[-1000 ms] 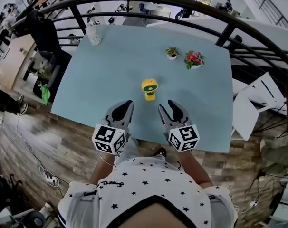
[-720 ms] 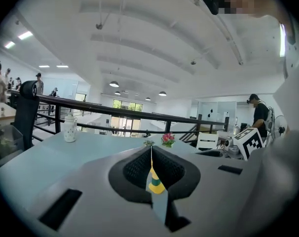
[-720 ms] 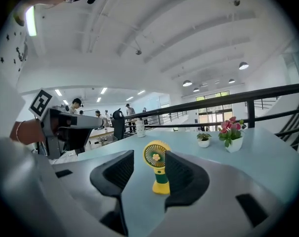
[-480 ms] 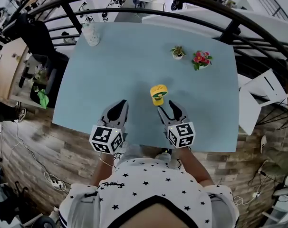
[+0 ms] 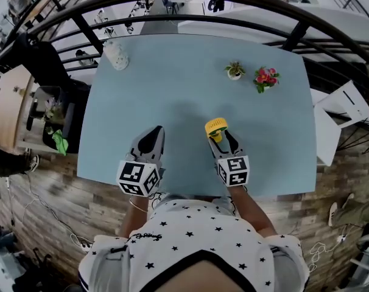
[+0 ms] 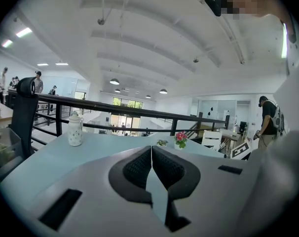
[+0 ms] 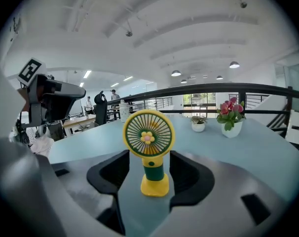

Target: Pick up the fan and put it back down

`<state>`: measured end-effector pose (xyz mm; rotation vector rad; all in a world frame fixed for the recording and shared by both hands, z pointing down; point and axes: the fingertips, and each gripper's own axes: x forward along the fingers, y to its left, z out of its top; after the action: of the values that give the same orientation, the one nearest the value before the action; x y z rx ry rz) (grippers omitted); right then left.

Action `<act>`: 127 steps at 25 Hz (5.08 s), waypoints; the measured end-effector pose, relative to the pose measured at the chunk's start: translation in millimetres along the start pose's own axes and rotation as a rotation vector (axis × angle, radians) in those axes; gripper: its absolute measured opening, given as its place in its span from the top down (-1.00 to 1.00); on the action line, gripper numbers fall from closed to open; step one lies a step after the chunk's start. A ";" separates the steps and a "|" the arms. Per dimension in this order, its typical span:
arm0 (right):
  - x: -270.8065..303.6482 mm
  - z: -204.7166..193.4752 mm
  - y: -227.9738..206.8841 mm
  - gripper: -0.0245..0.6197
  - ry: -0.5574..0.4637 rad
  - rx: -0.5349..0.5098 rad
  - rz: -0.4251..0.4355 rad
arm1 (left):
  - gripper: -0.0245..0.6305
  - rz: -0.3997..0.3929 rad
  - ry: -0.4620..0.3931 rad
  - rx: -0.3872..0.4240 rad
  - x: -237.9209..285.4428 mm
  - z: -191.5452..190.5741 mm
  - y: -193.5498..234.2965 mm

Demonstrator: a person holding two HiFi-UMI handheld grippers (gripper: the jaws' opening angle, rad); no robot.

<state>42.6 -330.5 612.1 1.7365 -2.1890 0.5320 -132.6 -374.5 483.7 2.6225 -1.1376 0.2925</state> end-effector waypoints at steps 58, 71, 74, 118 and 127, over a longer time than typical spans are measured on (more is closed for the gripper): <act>-41.2 80.8 -15.4 0.39 -0.124 -0.017 -0.065 | 0.84 -0.105 -0.008 0.009 13.3 14.6 -19.3; -91.2 143.2 -9.2 0.38 -0.243 -0.051 0.039 | 0.84 -0.082 -0.019 0.002 1.4 14.0 -43.8; -101.5 154.6 -10.4 0.38 -0.267 -0.054 0.047 | 0.84 -0.080 -0.025 0.010 1.3 16.7 -45.0; -128.7 163.8 -21.9 0.38 -0.301 -0.050 0.039 | 0.84 -0.114 -0.004 0.055 18.6 25.3 -56.5; -129.5 163.5 -20.3 0.38 -0.308 -0.056 0.043 | 0.84 -0.099 -0.015 0.036 12.6 23.0 -54.2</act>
<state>91.4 -297.9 411.0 1.8491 -2.4240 0.2207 -82.4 -354.9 456.8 2.7065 -1.0124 0.2770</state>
